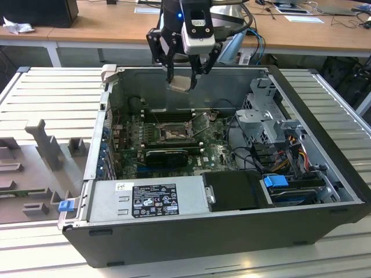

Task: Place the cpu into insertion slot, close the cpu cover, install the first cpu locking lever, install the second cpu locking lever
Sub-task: 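Place the cpu into insertion slot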

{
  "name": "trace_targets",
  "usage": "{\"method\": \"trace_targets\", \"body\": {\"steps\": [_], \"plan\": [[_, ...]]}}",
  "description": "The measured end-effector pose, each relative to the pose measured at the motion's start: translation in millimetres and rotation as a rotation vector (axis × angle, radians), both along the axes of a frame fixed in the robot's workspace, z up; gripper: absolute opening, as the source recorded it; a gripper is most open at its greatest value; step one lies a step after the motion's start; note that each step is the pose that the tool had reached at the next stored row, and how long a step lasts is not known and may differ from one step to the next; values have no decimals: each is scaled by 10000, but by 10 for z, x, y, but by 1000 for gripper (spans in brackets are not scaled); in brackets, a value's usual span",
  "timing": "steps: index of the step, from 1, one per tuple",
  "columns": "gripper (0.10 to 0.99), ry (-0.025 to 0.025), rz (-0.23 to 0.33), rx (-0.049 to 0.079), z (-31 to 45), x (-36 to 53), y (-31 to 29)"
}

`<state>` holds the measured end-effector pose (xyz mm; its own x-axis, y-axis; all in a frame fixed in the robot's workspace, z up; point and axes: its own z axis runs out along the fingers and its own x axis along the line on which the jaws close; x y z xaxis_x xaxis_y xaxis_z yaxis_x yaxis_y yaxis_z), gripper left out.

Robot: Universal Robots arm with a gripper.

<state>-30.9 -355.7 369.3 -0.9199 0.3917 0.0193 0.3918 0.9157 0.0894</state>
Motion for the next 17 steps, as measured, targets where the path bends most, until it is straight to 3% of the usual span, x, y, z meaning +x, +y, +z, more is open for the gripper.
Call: {"method": "trace_targets", "body": {"steps": [10, 17], "plan": [[533, 0, -107, -1, -14, 0, 0], [533, 1, -762, -7, -17, 0, 0]]}}
